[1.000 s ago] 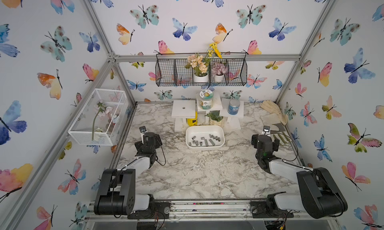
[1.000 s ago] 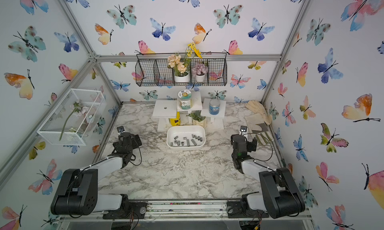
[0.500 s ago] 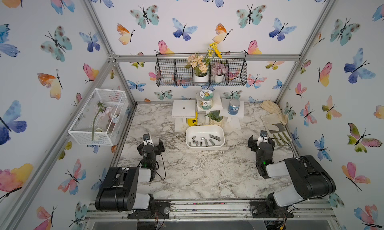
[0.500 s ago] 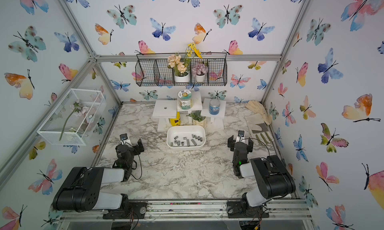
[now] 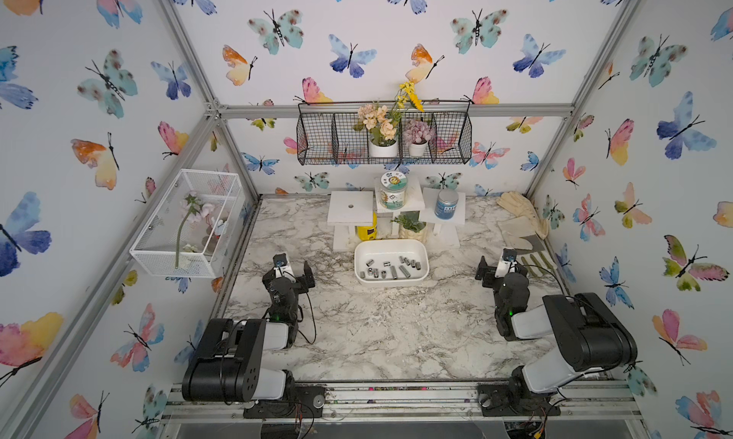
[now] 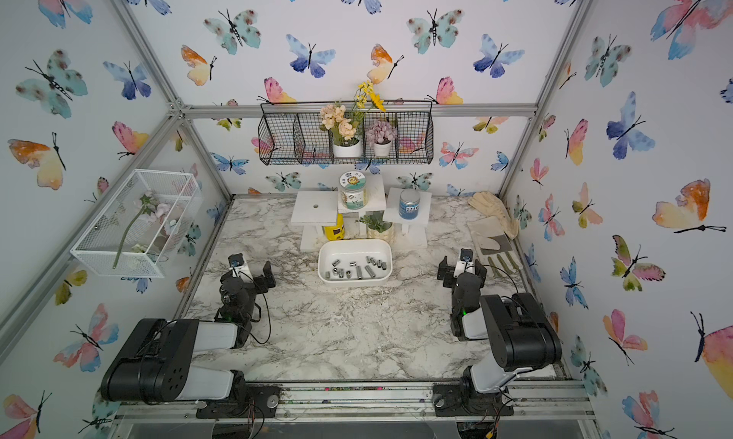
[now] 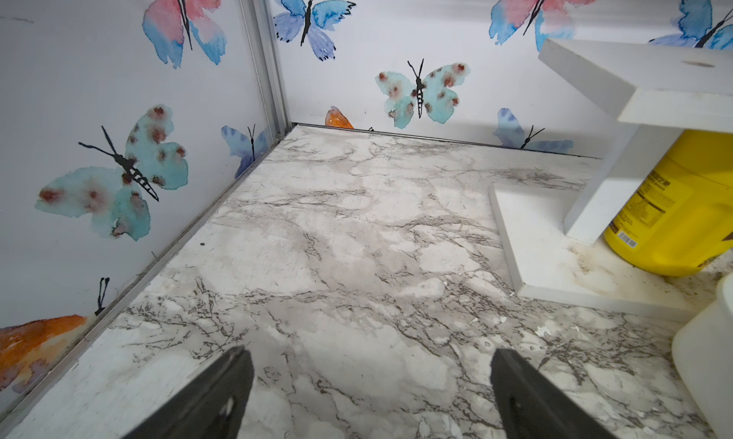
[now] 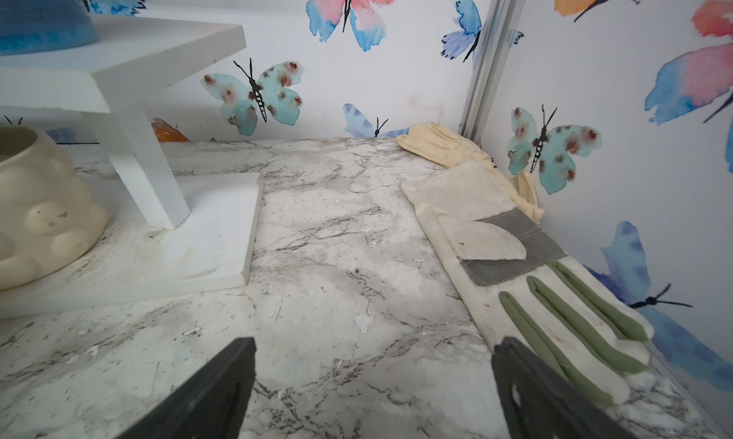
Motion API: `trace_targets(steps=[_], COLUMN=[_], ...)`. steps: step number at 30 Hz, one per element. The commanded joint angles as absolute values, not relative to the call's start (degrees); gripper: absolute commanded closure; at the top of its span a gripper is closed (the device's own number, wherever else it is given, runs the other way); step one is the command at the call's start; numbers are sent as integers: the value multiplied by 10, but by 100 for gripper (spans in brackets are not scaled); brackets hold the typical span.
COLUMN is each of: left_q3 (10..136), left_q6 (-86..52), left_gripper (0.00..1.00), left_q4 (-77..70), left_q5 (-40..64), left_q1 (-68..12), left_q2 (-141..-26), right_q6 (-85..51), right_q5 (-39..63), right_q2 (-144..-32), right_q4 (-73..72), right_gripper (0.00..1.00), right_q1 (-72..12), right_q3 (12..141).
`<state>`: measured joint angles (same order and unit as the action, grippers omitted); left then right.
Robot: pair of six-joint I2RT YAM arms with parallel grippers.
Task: Put the socket on the desktop into the storage box
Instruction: Reset both arms
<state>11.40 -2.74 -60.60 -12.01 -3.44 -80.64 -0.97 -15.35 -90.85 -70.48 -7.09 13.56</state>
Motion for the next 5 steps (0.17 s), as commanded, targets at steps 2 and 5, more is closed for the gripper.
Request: trace_targets(steps=[2,5], left_q3=[120,116], left_q6=[-23,-21], left_gripper=[1,1], left_q4=[-615,-622], left_q5=[-103,-104], left_q1=[-34,-34], left_q2=[-808,-806], right_q6=[-10,-14], right_q5=[-142,-145], right_q2=[-914,-900], right_q4=[-725,-690], right_gripper=[2,2], right_q1=[-69,-69], right_q3=[134,140])
